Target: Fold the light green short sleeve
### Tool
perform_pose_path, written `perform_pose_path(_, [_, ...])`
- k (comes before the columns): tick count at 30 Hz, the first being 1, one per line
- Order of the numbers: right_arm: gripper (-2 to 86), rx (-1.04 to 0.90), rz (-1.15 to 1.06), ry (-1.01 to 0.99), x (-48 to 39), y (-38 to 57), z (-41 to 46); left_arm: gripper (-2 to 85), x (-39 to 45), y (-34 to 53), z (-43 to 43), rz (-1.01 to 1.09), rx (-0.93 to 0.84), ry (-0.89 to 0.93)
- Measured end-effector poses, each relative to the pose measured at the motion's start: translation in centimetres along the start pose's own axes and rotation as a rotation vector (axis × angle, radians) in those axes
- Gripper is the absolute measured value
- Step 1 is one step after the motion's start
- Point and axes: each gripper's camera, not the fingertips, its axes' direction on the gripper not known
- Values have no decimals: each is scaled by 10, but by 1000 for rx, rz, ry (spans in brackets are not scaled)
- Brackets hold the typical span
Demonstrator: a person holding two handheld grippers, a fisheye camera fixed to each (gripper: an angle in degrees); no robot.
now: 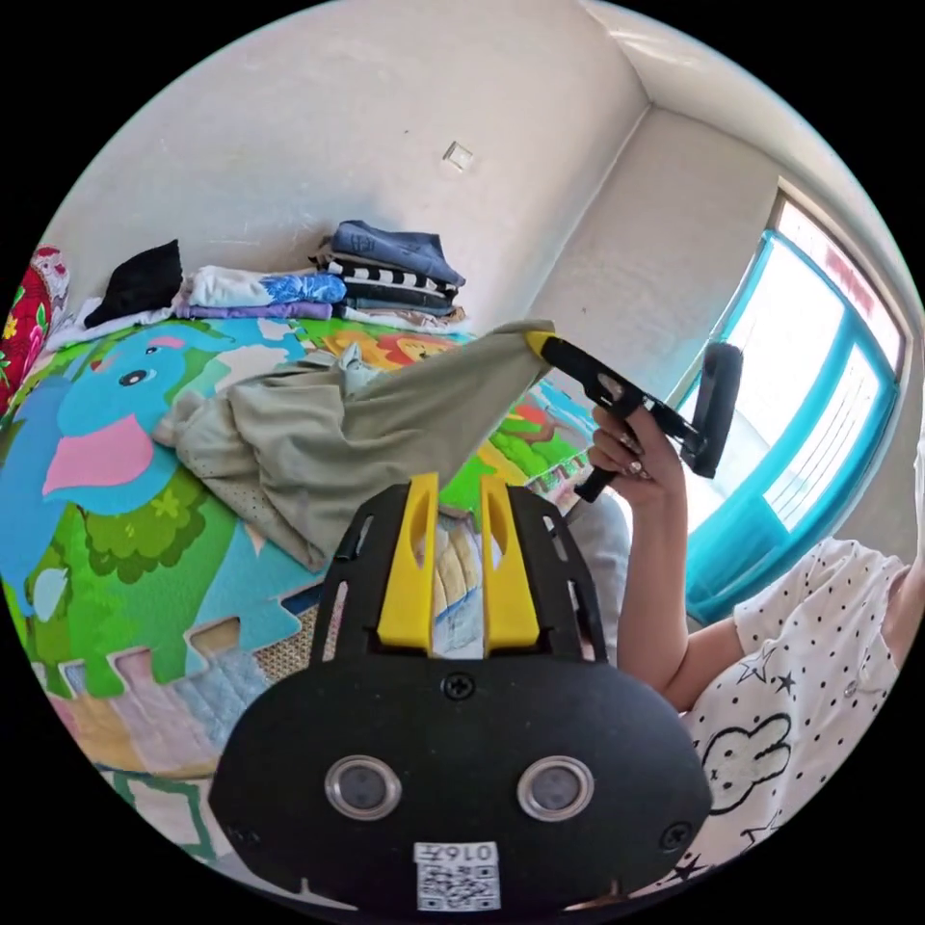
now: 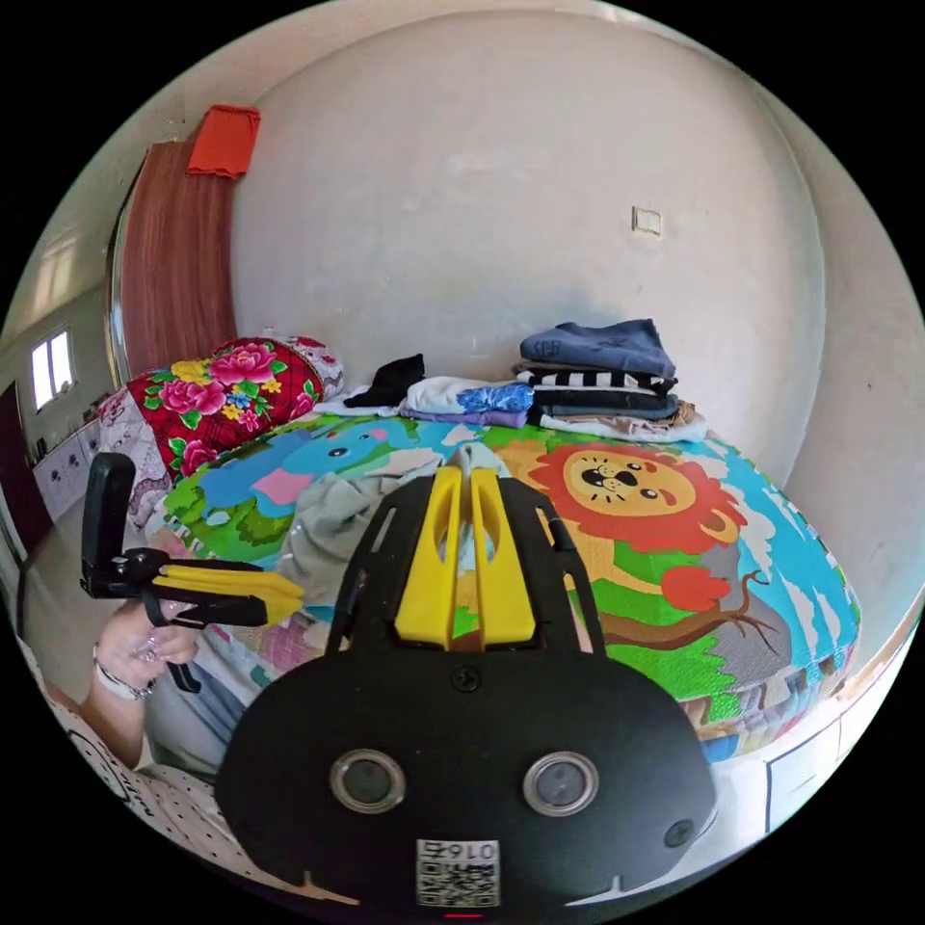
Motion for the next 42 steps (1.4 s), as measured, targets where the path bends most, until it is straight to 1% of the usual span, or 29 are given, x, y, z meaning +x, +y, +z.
perform_pose_path(2, [4, 93, 22, -54, -3, -3, -38, 97, 7, -2, -8, 23, 31, -48])
perform_pose_path(4, [3, 137, -13, -111, -12, -6, -60, 114, 14, -5, -11, 43, 48, -105])
perform_pose_path(6, [2, 172, -43, -174, -22, -11, -79, 123, 22, -12, -3, 90, 29, -160])
perform_pose_path(9, [2, 255, -65, -269, -36, -18, -109, 104, 21, -18, 8, 104, 0, -160])
perform_pose_path(10, [2, 255, -84, -283, -40, -22, -117, 72, 19, -20, 7, 104, -3, -150])
perform_pose_path(11, [2, 252, -85, -253, -43, -26, -121, 8, 17, -24, 3, 102, 4, -143])
perform_pose_path(14, [2, 187, -89, -135, -40, -42, -118, -6, 10, -53, -24, 97, 100, -234])
perform_pose_path(15, [2, 166, -75, -105, -37, -47, -116, -8, 11, -71, -41, 112, 155, -257])
perform_pose_path(16, [3, 127, -67, -35, -33, -57, -110, -8, 13, -80, -51, 127, 197, -255])
perform_pose_path(17, [3, 106, -58, 42, -29, -66, -107, -9, 20, -96, -72, 164, 285, -249])
perform_pose_path(19, [3, 141, -64, 118, -29, -78, -109, -9, 35, -120, -97, 237, 353, -275])
perform_pose_path(22, [5, 259, -26, 111, -27, -96, -121, -9, 47, -145, -122, 284, 386, -263])
perform_pose_path(24, [7, 278, 13, 77, -22, -110, -125, -9, 43, -156, -124, 290, 320, -313])
perform_pose_path(25, [10, 244, 3, 43, -19, -121, -121, -9, 39, -158, -120, 285, 284, -342])
perform_pose_path(27, [16, 67, -33, 0, -14, -141, -94, -8, 8, -162, -99, 173, 94, -457])
perform_pose_path(28, [22, -109, -42, 2, -10, -151, -67, -7, -2, -162, -94, 132, 36, -474])
perform_pose_path(29, [35, -257, -45, 60, -9, -156, -41, -5, -20, -158, -88, 56, -47, -456])
perform_pose_path(30, [42, -300, -51, 104, -10, -156, -31, -1, -34, -150, -90, 10, -56, -390])
perform_pose_path(31, [73, -336, -72, 196, -15, -154, -19, 2, -39, -146, -93, -10, -40, -359])
perform_pose_path(32, [94, -331, -123, 244, -24, -149, -14, 17, -47, -139, -101, -36, -4, -309])
perform_pose_path(34, [107, -291, -177, 243, -39, -144, -13, 44, -52, -129, -107, -56, 19, -259])
perform_pose_path(35, [114, -273, -182, 206, -46, -142, -10, 63, -50, -126, -104, -36, -14, -235])
perform_pose_path(36, [122, -281, -193, 176, -50, -141, -6, 82, -47, -124, -95, -11, -84, -222])
perform_pose_path(38, [155, -413, -237, 50, -62, -138, 23, 104, -46, -121, -81, 1, -189, -233])
perform_pose_path(40, [167, -506, -234, 7, -65, -133, 47, 117, -45, -116, -66, 20, -275, -236])
perform_pose_path(42, [164, -564, -226, -10, -67, -127, 67, 105, -43, -111, -51, 54, -349, -290])
